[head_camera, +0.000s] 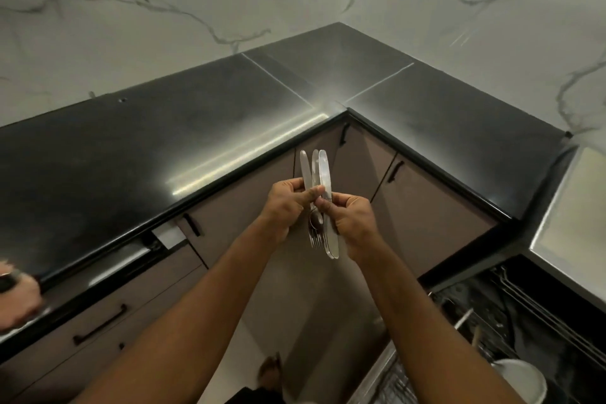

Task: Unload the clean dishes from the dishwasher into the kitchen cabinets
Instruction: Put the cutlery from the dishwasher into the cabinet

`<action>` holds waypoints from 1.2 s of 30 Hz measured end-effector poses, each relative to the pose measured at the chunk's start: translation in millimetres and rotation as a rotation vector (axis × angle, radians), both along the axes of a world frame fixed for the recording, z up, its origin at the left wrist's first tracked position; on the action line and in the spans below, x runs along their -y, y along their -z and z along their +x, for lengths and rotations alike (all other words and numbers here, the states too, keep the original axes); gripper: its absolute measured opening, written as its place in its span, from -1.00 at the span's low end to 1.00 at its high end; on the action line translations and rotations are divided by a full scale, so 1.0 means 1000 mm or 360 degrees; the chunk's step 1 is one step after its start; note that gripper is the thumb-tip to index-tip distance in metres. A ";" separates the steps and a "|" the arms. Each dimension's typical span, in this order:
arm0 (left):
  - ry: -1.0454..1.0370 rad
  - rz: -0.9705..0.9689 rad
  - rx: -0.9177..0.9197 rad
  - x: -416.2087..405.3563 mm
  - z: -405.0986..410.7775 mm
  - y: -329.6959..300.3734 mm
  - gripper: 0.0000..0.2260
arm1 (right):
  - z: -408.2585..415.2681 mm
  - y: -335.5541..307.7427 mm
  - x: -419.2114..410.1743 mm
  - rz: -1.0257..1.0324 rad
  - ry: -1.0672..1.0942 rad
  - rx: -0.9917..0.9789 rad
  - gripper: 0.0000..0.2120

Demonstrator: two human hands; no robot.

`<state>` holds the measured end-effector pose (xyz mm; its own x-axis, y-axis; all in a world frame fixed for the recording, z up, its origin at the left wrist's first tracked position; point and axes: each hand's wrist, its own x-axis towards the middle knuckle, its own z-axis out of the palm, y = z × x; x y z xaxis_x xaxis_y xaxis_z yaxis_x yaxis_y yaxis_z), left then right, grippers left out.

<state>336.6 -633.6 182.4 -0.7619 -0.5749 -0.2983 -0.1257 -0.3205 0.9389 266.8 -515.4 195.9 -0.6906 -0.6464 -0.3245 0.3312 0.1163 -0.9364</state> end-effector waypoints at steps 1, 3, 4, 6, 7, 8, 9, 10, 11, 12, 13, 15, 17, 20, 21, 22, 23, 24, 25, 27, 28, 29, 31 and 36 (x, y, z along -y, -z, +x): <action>-0.0008 0.0007 -0.0016 0.000 0.000 -0.003 -0.79 | -0.001 0.000 0.000 0.0009 -0.0006 -0.0038 -0.82; -0.0045 0.0010 -0.0051 0.024 0.002 -0.005 -0.79 | -0.002 -0.002 0.025 0.0034 -0.0049 -0.0076 -0.82; -0.0050 0.0019 -0.0066 0.023 0.003 -0.006 -0.78 | -0.002 -0.004 0.024 0.0038 -0.0051 -0.0083 -0.81; -0.0077 -0.0005 -0.0078 0.044 0.004 -0.007 -0.76 | -0.004 -0.007 0.046 0.0017 -0.0095 -0.0103 -0.81; -0.0077 -0.0024 -0.0083 0.043 0.004 -0.008 -0.76 | -0.004 -0.008 0.046 0.0013 -0.0102 -0.0115 -0.80; -0.0105 -0.0052 -0.0082 0.054 0.004 -0.010 -0.76 | -0.005 -0.009 0.058 0.0005 -0.0126 -0.0130 -0.80; -0.0116 -0.0074 -0.0090 0.061 0.002 -0.010 -0.76 | -0.008 -0.010 0.066 0.0010 -0.0141 -0.0142 -0.79; -0.0130 -0.0084 -0.0094 0.061 0.002 -0.012 -0.76 | -0.007 -0.011 0.067 0.0021 -0.0138 -0.0148 -0.79; -0.0175 -0.0099 -0.0098 0.073 -0.001 -0.015 -0.75 | -0.012 -0.015 0.079 0.0021 -0.0156 -0.0161 -0.80; -0.0194 -0.0094 -0.0118 0.082 -0.005 -0.016 -0.75 | -0.016 -0.017 0.088 0.0024 -0.0167 -0.0172 -0.81; -0.0203 -0.0077 -0.0121 0.081 -0.006 -0.018 -0.74 | -0.017 -0.017 0.089 0.0025 -0.0172 -0.0179 -0.82; -0.0258 -0.0108 -0.0132 0.103 -0.014 -0.027 -0.72 | -0.029 -0.024 0.113 -0.0005 -0.0220 -0.0196 -0.82; -0.0280 -0.0121 -0.0143 0.116 -0.020 -0.040 -0.75 | -0.039 -0.029 0.129 -0.0043 -0.0239 -0.0192 -0.83; -0.0315 -0.0194 -0.0180 0.139 -0.031 -0.059 -0.82 | -0.056 -0.040 0.156 -0.0099 -0.0315 -0.0220 -0.84; -0.0334 -0.0238 -0.0198 0.150 -0.036 -0.062 -0.83 | -0.063 -0.045 0.168 -0.0143 -0.0355 -0.0206 -0.83; -0.0330 -0.0267 -0.0208 0.152 -0.036 -0.063 -0.82 | -0.064 -0.047 0.169 -0.0155 -0.0358 -0.0184 -0.82; -0.0372 -0.0329 -0.0201 0.166 -0.046 -0.070 -0.83 | -0.077 -0.052 0.186 -0.0179 -0.0393 -0.0170 -0.82; -0.0384 -0.0373 -0.0213 0.176 -0.053 -0.072 -0.84 | -0.084 -0.057 0.198 -0.0214 -0.0438 -0.0161 -0.81; -0.0395 -0.0387 -0.0206 0.177 -0.052 -0.074 -0.87 | -0.083 -0.060 0.199 -0.0207 -0.0446 -0.0179 -0.82; -0.0468 -0.0439 -0.0219 0.199 -0.071 -0.087 -0.90 | -0.106 -0.071 0.225 -0.0233 -0.0508 -0.0275 -0.82; -0.0469 -0.0435 -0.0224 0.202 -0.072 -0.090 -0.90 | -0.107 -0.076 0.227 -0.0238 -0.0517 -0.0311 -0.82; -0.0509 -0.0462 -0.0240 0.213 -0.083 -0.103 -0.89 | -0.121 -0.087 0.241 -0.0278 -0.0562 -0.0339 -0.81; -0.0573 -0.0545 -0.0244 0.228 -0.100 -0.120 -0.85 | -0.143 -0.101 0.259 -0.0343 -0.0642 -0.0408 -0.80; -0.0638 -0.0683 -0.0247 0.254 -0.121 -0.155 -0.80 | -0.170 -0.134 0.296 -0.0405 -0.0661 -0.0464 -0.85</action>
<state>215.7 -887.7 337.3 -0.4772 -0.8704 0.1212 0.0754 0.0969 0.9924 96.8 -811.7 329.8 -0.3991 -0.9159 0.0432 0.0293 -0.0598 -0.9978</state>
